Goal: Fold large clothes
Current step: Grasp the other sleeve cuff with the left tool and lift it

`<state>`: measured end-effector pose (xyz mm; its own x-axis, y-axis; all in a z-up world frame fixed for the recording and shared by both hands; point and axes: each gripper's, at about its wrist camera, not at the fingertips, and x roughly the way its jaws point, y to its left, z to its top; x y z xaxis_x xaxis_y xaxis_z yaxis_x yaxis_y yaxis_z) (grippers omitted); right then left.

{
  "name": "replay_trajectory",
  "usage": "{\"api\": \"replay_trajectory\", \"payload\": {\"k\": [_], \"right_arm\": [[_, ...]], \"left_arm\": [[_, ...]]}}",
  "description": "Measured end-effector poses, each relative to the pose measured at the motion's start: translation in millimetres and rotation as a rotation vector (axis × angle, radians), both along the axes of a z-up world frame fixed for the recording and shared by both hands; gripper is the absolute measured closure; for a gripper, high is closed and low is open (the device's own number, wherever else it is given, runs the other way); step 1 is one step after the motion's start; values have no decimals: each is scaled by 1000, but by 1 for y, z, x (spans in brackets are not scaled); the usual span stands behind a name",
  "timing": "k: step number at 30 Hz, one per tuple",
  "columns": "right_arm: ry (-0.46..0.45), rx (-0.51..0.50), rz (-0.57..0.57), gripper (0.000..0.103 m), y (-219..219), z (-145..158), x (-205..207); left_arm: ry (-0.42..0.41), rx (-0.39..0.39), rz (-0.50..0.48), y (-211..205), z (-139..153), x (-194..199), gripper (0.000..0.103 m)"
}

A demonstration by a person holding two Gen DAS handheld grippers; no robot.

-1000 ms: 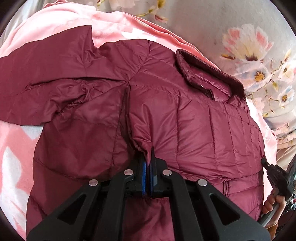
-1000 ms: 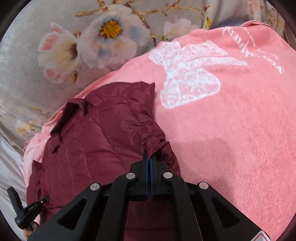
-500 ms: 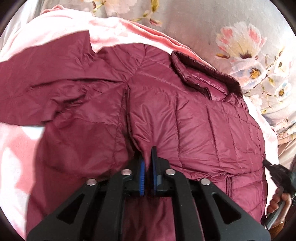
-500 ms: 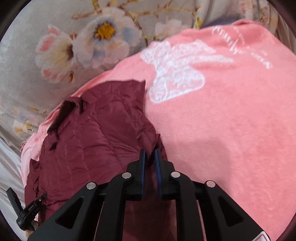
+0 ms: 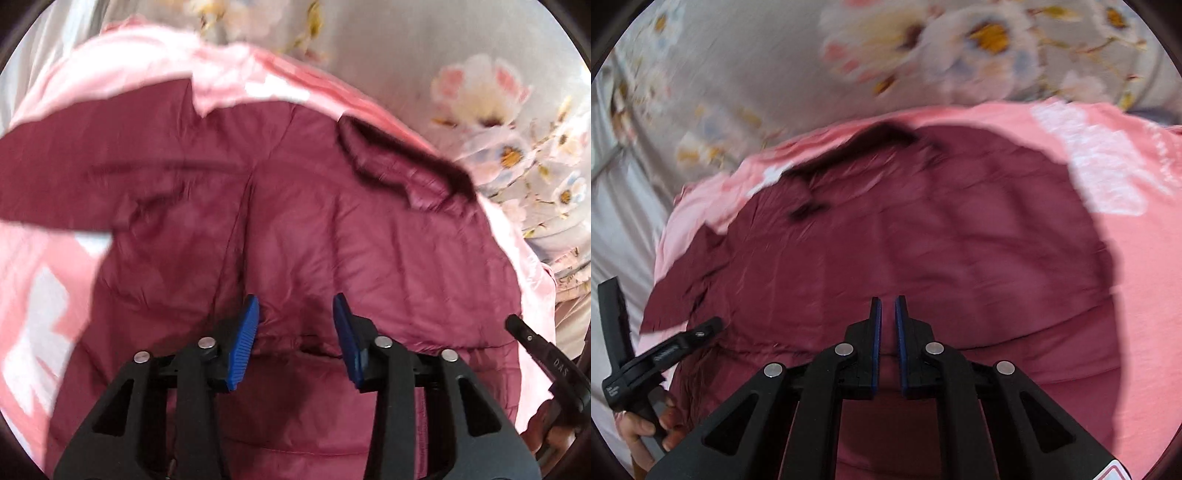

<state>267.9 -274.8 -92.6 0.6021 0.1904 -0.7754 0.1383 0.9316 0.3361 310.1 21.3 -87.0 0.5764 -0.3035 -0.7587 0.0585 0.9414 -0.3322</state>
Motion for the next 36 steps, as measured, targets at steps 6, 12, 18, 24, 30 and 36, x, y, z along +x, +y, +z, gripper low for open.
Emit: {"api": "replay_trajectory", "payload": {"k": [6,12,18,24,30,36], "right_arm": [[54,-17,23,96,31,-33,14],[50,-49,13,102,35,-45,11],[25,-63,8,103,36,-48,11],[16,-44,0,103,32,-48,8],[16,-98,1,103,40,-46,8],[16,-102,1,103,40,-46,9]], "left_arm": [[-5,12,0,3,-14,-4,68],[-28,-6,5,4,-16,-7,68],[-66,-210,107,65,3,-18,62],[-133,-303,471,225,29,-21,35],[-85,-346,842,370,5,-7,35],[-95,-542,908,409,-22,4,39]]}}
